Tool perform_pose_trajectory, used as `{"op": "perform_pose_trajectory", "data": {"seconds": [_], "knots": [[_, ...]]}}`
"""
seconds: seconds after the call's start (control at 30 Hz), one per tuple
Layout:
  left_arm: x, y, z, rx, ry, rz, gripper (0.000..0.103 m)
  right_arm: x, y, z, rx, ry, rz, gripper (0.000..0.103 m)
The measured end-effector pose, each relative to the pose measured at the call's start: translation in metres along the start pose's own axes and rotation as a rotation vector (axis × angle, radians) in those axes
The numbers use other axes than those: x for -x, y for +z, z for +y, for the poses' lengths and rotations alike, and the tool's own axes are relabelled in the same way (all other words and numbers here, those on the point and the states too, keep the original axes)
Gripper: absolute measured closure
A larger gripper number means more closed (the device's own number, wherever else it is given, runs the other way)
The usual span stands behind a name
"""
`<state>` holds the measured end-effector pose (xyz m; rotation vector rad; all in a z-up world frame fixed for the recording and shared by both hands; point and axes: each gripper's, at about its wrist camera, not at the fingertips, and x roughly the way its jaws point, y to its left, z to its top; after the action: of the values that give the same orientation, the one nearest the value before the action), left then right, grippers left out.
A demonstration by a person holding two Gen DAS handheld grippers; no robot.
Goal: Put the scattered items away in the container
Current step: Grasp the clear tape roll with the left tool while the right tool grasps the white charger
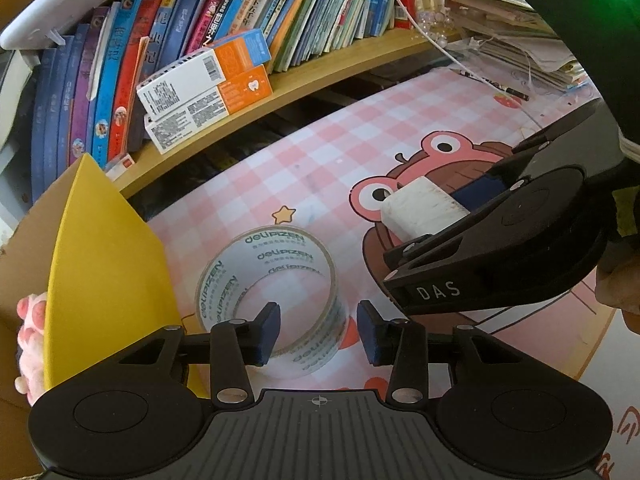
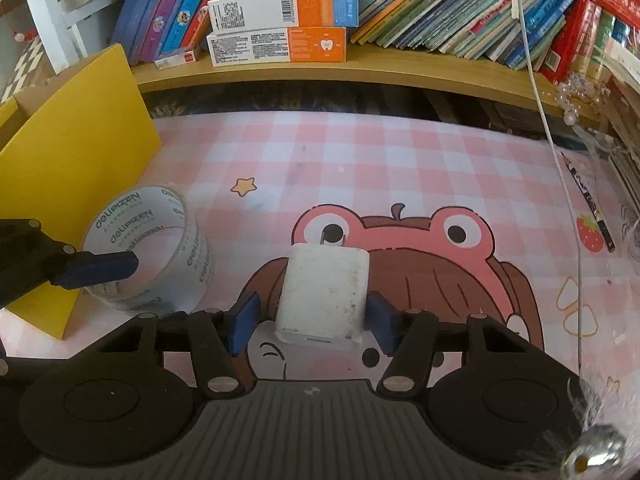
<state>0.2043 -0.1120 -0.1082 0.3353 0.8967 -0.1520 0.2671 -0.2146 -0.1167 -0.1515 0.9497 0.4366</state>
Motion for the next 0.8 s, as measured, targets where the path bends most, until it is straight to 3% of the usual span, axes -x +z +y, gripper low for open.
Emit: {"op": "perform_pose_trajectory", "data": {"seconds": [0.47,0.57,0.8], "knots": [[-0.0083,0.0002,0.0024,0.000,-0.011,0.008,0.074,-0.0034,0.0011,0.0032,0.050,-0.027,-0.009,0.049],[-0.0083,0.0007,0.0044,0.014,-0.023,0.014,0.078,-0.0030,0.0022,0.0012,0.049,-0.025,-0.009,0.059],[-0.0051,-0.0001,0.0073,0.035,-0.059,0.020,0.094,-0.0012,0.0016,-0.0009,0.046,-0.013,-0.004,0.060]]}}
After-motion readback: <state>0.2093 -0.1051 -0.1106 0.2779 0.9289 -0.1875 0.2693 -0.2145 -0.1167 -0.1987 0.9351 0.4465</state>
